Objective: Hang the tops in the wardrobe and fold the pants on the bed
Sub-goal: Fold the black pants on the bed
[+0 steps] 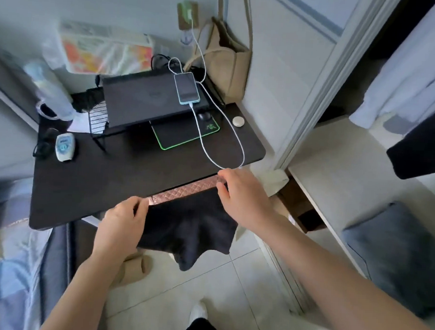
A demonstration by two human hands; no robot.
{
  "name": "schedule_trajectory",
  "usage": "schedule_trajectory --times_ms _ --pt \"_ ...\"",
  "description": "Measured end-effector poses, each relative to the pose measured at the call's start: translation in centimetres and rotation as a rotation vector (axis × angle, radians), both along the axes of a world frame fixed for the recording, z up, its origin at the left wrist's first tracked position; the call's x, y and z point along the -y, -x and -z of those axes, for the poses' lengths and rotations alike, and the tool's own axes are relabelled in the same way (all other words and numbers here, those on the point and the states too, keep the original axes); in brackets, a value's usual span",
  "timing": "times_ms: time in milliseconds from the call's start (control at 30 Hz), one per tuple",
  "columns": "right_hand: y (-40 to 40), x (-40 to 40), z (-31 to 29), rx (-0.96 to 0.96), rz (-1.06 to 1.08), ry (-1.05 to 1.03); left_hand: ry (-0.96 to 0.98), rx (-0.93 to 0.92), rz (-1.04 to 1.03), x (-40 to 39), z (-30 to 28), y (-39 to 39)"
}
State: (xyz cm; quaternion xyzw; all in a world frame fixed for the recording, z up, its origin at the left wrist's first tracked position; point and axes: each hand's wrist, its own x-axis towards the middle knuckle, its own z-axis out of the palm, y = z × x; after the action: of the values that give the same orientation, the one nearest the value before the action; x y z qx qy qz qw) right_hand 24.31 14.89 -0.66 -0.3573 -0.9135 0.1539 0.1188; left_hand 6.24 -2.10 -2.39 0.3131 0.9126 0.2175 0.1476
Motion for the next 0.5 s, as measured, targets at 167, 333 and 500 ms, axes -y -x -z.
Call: schedule_trajectory --times_ms 167,333,500 --pt "3.9 -3.4 0.7 0.436 0.176 0.213 0.422 0.213 0.075 -2.0 1.3 4.1" --pt "7.2 -5.6 0.7 0.748 0.207 0.477 0.572 0.577 0.025 -4.0 1.3 6.7" --pt "7.8 -6.2 2.2 0.724 0.202 0.495 0.657 0.397 0.042 -4.2 1.8 7.4"
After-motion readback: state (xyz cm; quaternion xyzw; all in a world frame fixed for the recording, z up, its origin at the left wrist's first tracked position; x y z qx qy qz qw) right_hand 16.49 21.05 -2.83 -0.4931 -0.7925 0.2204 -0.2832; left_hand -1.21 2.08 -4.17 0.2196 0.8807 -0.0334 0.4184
